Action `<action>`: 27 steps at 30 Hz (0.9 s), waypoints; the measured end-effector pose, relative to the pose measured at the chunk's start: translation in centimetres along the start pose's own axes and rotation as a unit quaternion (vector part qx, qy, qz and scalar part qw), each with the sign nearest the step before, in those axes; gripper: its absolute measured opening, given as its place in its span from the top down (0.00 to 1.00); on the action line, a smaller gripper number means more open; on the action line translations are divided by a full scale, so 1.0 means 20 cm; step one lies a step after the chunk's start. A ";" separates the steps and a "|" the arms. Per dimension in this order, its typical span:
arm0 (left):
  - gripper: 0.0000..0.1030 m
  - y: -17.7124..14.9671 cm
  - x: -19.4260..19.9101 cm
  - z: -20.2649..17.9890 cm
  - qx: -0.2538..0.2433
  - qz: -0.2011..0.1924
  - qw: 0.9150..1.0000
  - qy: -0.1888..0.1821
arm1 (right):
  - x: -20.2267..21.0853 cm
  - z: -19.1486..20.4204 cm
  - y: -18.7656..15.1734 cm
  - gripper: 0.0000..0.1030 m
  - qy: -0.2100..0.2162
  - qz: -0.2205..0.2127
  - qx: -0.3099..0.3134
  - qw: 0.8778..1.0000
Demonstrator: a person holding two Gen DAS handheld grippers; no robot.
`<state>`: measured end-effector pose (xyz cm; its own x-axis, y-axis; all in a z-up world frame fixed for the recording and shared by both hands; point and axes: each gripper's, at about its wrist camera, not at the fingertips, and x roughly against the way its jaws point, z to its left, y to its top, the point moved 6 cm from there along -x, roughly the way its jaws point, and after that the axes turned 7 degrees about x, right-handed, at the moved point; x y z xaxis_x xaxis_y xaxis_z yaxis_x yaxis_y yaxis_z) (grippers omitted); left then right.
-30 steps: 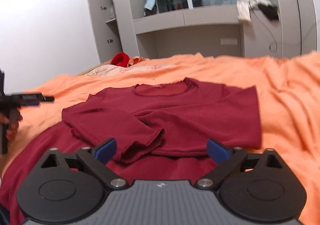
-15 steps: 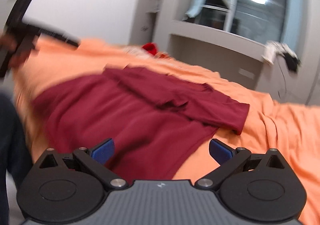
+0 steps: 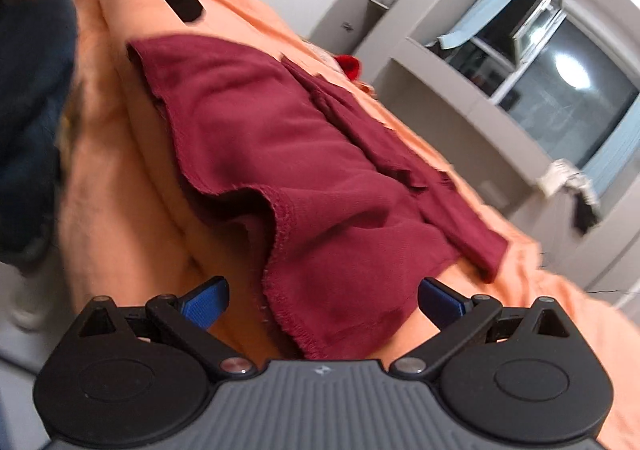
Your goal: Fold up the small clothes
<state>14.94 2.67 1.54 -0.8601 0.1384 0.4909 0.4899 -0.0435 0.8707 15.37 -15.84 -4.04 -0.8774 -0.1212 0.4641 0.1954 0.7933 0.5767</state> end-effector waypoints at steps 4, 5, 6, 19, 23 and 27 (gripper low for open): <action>0.01 -0.04 0.04 -0.06 -0.024 -0.015 0.999 -0.024 | 0.03 0.03 0.03 0.27 -0.017 -0.022 0.022 0.999; 0.01 -0.05 0.05 -0.08 -0.036 -0.018 0.999 -0.031 | 0.05 0.03 0.04 0.31 -0.022 -0.029 0.028 0.999; 0.01 -0.06 0.05 -0.10 -0.048 -0.019 0.998 -0.039 | 0.06 0.03 0.04 0.42 -0.028 -0.035 0.032 0.998; 0.01 -0.22 -0.04 -0.53 -0.235 -0.060 0.970 -0.035 | 0.29 -0.27 0.18 0.94 -0.021 -0.095 -0.067 0.993; 0.10 -0.18 -0.13 -0.58 -0.231 -0.057 0.971 -0.005 | 0.35 -0.38 0.24 0.94 -0.026 -0.119 -0.085 0.989; 0.37 -0.13 -0.21 -0.51 -0.213 -0.044 0.974 0.061 | 0.39 -0.45 0.26 0.95 -0.046 -0.135 -0.090 0.986</action>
<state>15.78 -7.83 -2.43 -0.9191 0.0430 0.3916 0.3329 -0.4466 0.8305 13.47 -17.94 8.59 -0.9427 -0.2518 0.2189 0.0165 0.6200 0.7844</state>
